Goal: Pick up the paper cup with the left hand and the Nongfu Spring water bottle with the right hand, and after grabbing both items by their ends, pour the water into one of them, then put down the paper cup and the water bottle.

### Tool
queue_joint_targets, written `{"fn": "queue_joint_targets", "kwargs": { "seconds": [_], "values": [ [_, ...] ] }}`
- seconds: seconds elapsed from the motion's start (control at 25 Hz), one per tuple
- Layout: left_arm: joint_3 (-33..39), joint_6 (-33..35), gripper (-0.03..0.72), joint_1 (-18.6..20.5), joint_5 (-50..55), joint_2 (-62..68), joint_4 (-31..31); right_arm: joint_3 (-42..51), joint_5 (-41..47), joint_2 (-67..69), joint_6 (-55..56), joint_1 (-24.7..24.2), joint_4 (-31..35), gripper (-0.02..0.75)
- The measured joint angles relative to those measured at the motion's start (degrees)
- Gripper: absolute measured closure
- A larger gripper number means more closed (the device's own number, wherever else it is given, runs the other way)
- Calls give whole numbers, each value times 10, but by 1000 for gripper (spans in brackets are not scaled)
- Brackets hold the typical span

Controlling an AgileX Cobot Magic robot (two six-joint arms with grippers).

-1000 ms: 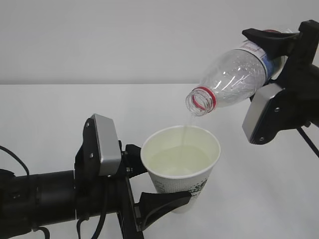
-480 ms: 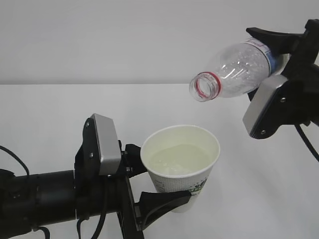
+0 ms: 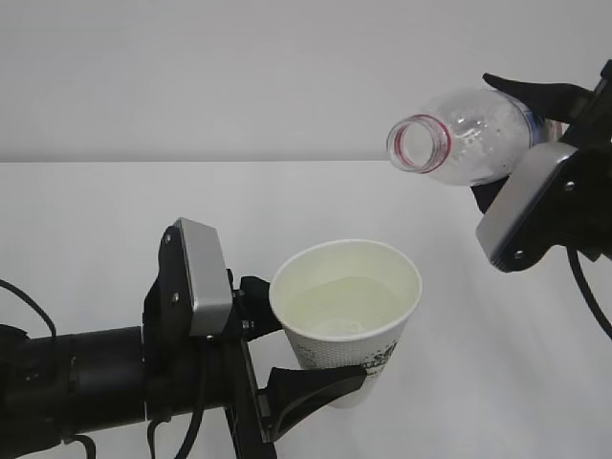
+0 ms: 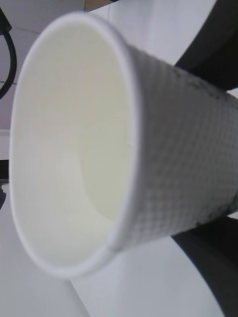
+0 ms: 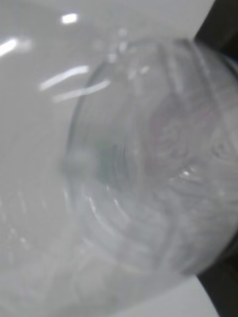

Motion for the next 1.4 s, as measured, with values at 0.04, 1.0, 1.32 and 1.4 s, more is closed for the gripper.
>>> {"fn": "queue_joint_targets", "kwargs": {
  "seconds": [0.04,1.0,1.32,1.4],
  "values": [
    [0,0,196,0,0,0,0,1,0,0,14,0,2,242],
    [0,0,196,0,0,0,0,1,-1,0,239,0,62,242],
    [0,0,196,0,0,0,0,1,0,10,303,0,62,242],
    [0,0,196,0,0,0,0,1,0,11,318,0,62,242]
  ]
}}
